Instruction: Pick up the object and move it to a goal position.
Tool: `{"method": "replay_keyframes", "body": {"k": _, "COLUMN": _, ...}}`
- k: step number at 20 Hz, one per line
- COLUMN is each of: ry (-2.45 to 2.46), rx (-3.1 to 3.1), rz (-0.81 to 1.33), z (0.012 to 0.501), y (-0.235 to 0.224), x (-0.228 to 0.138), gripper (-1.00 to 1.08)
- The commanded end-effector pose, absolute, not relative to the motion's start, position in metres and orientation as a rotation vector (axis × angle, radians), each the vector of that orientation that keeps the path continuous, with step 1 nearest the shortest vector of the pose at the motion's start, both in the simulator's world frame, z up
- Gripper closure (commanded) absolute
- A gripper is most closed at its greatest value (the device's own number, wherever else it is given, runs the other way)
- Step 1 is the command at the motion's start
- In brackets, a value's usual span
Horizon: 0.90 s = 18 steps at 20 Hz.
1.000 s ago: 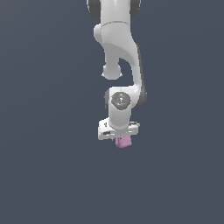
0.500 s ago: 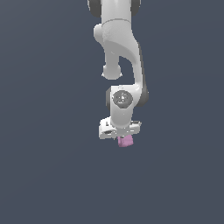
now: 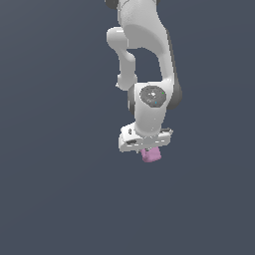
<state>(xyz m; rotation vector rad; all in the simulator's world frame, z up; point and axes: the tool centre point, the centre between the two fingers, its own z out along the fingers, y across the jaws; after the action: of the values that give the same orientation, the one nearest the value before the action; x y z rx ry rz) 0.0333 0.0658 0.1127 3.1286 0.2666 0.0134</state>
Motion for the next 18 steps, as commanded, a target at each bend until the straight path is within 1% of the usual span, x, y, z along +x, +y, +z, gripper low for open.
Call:
{"method": "replay_keyframes", "body": {"k": 1, "ry": 0.268, "rx": 3.128, "rz": 0.013, "z": 0.137, "y": 0.078, "x": 0.034, "gripper": 1.08}}
{"method": "replay_keyframes", "body": {"k": 18, "ry": 0.269, "rx": 3.129, "rz": 0.004, "z": 0.315, "y": 0.162, "x": 0.046, "gripper": 1.08}}
